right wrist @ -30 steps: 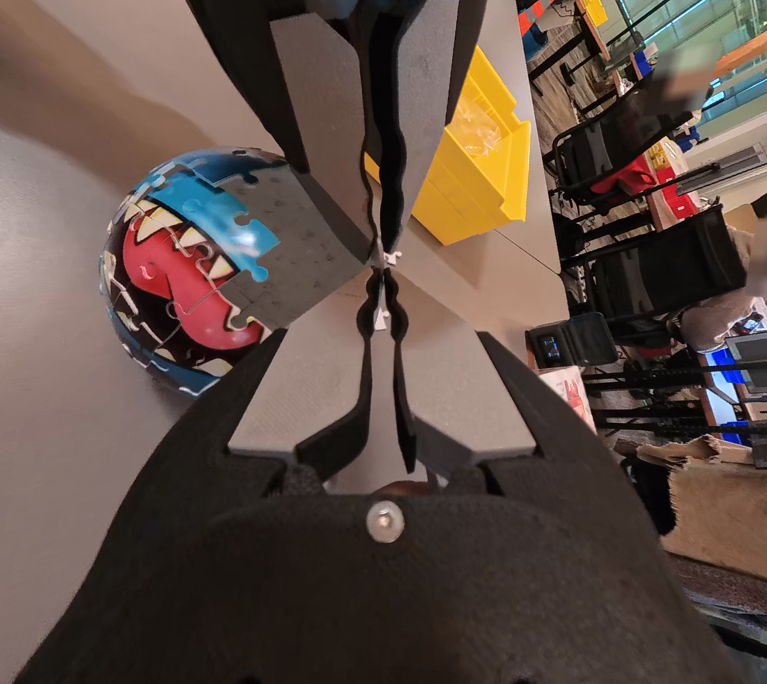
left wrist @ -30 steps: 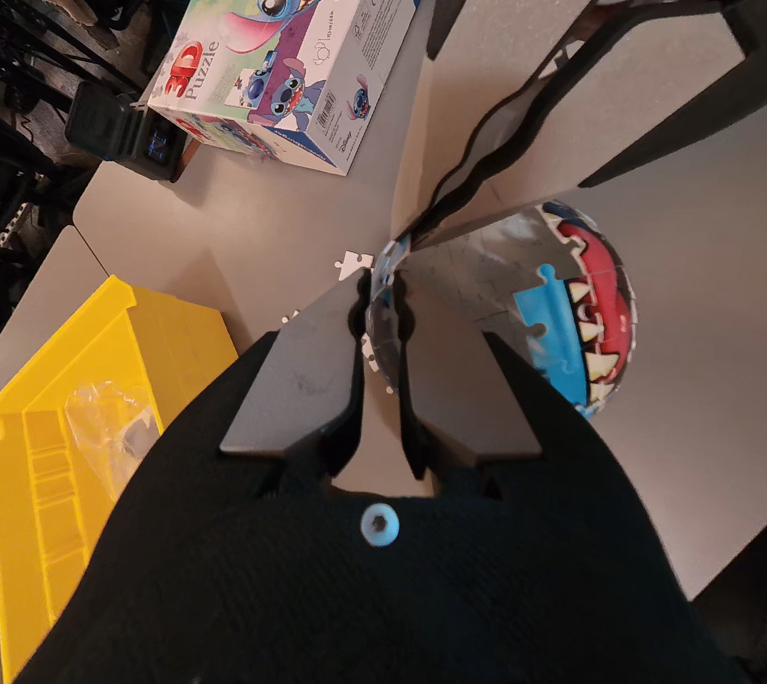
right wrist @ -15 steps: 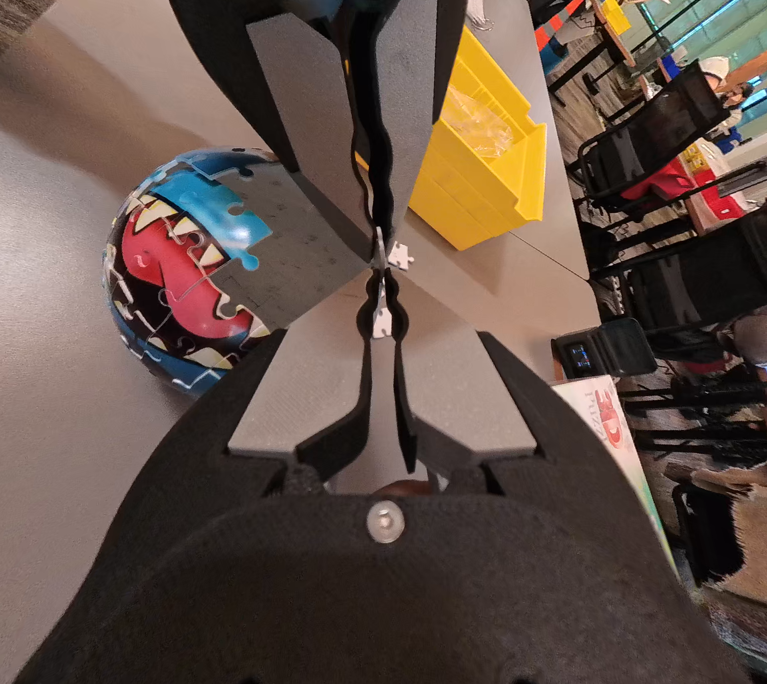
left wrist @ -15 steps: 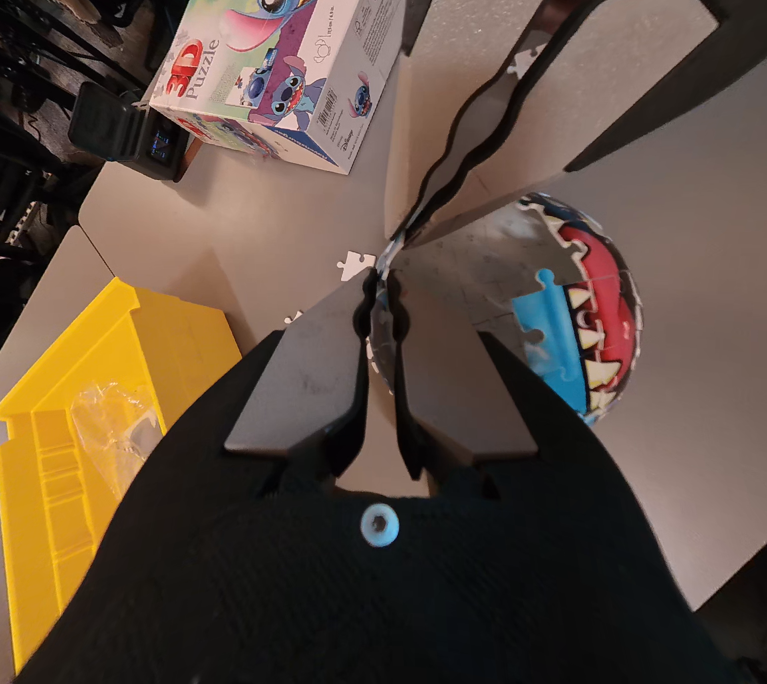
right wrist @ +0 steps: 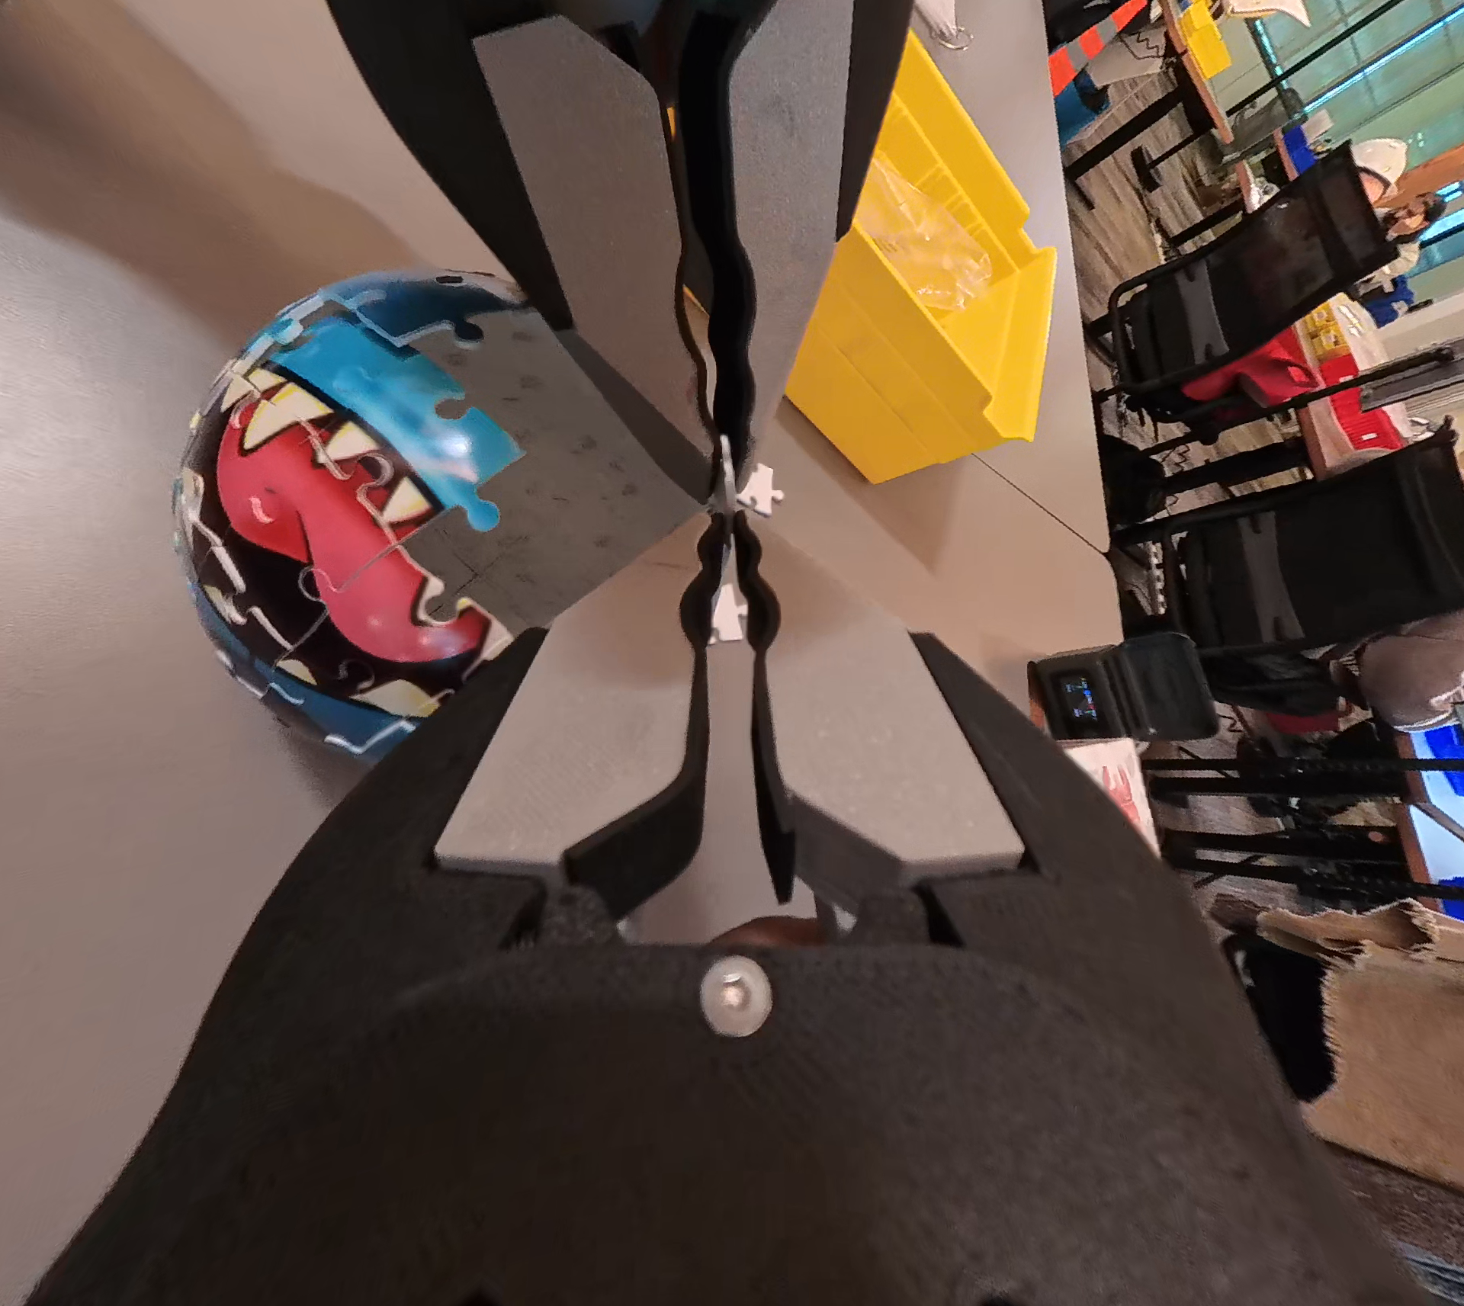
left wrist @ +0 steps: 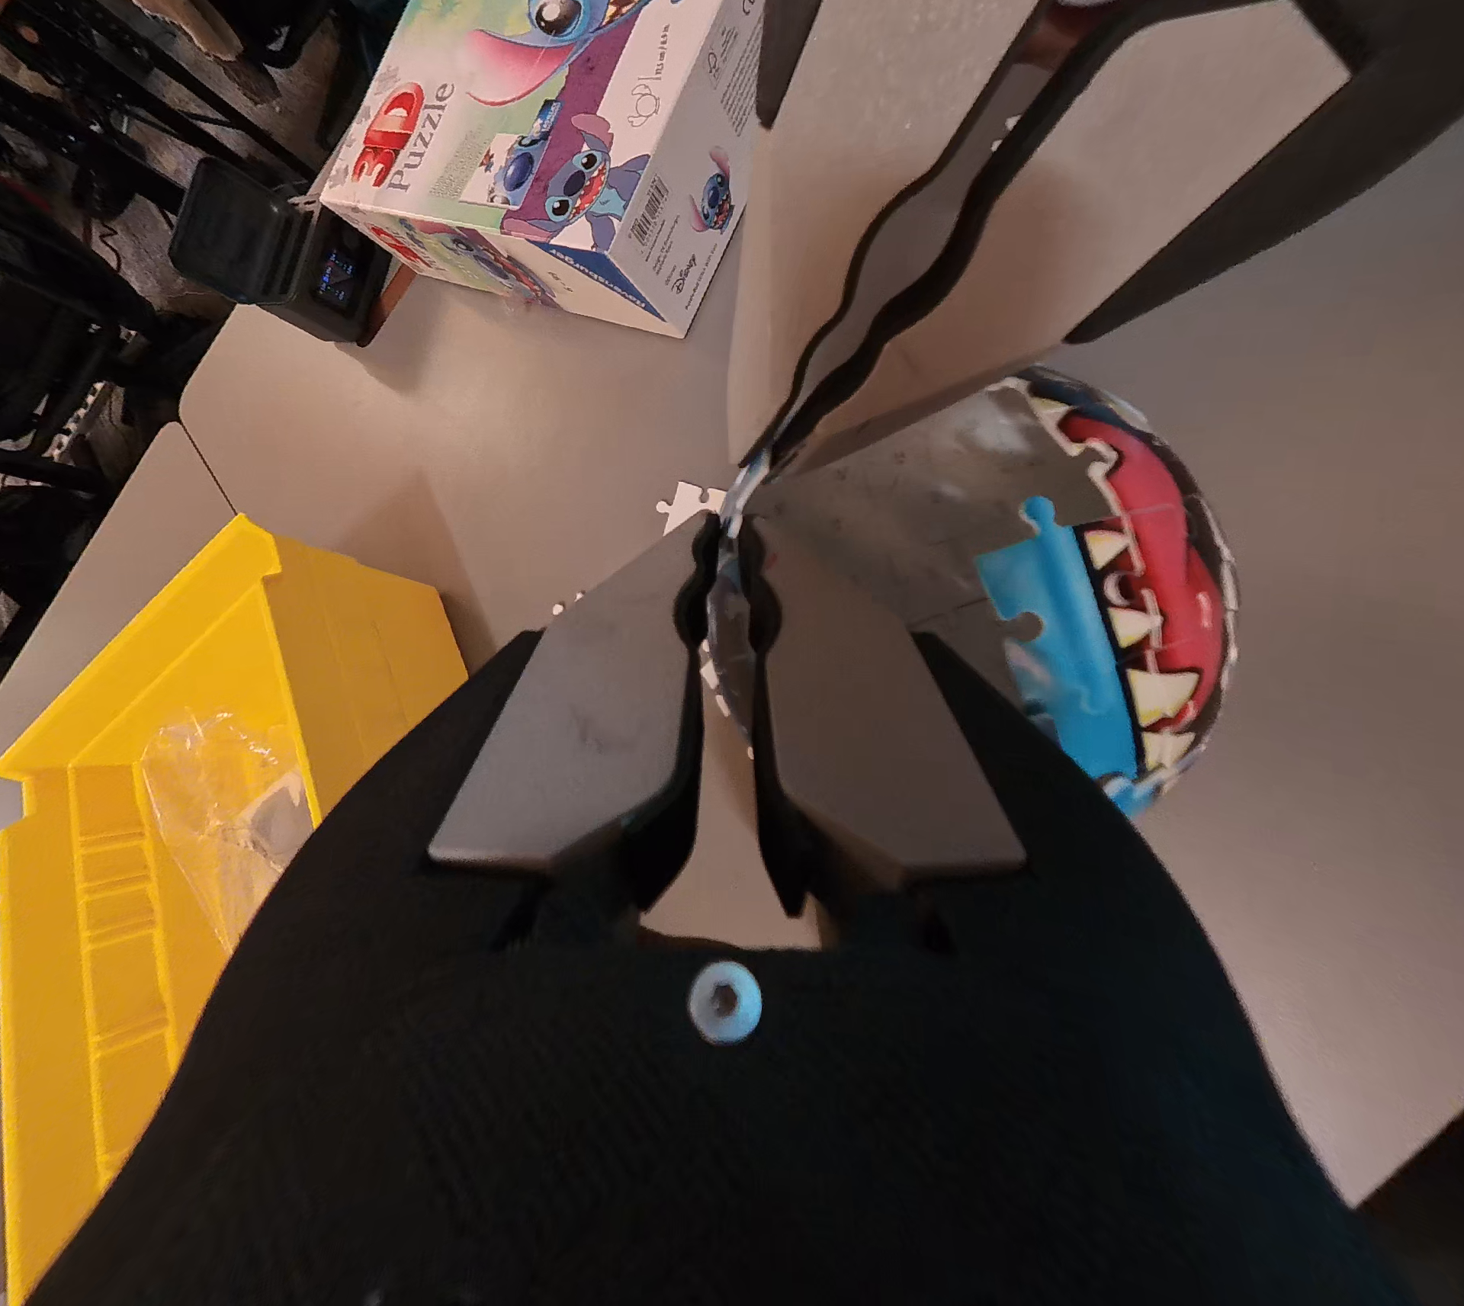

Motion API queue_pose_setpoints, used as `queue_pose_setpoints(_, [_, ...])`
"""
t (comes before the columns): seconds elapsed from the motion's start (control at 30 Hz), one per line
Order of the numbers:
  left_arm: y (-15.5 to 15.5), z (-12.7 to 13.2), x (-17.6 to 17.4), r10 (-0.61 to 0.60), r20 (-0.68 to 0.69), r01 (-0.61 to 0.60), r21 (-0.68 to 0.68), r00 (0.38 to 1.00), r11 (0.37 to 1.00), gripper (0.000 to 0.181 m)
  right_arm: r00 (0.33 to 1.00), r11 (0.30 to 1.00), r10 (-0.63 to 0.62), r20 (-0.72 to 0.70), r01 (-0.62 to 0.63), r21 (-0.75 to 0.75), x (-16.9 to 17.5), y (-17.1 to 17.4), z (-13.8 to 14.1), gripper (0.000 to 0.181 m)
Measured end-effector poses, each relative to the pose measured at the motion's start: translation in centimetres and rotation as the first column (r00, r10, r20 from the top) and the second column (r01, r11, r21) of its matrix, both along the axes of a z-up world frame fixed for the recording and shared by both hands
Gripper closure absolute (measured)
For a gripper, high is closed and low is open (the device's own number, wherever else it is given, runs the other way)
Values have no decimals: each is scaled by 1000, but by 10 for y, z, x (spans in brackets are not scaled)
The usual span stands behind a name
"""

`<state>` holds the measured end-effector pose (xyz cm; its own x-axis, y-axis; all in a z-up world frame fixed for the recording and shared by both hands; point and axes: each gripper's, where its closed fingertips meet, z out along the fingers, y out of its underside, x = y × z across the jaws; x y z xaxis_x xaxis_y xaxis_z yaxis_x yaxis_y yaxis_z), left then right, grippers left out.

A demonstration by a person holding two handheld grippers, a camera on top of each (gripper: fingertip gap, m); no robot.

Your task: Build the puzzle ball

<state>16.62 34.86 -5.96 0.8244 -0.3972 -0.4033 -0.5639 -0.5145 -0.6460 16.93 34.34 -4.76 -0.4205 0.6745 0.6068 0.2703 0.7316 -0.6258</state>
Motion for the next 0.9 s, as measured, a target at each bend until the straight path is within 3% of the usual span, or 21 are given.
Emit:
queue_pose_setpoints(0.3, [1, -1, -2, 7, -20, -7, 6, 1000, 1000, 180, 1000, 1000, -4, -5, 4, -29, -1, 1, -1, 181])
queue_pose_setpoints(0.4, [1, -1, -2, 9, -26, -9, 12, 1000, 1000, 180, 999, 997, 9, 38, -6, -76, 1, -2, -4, 172])
queue_pose_setpoints(0.9, [1, -1, -3, 14, -18, -13, 17, 1000, 1000, 180, 999, 998, 29, 41, -32, 58, -13, 1, -12, 179])
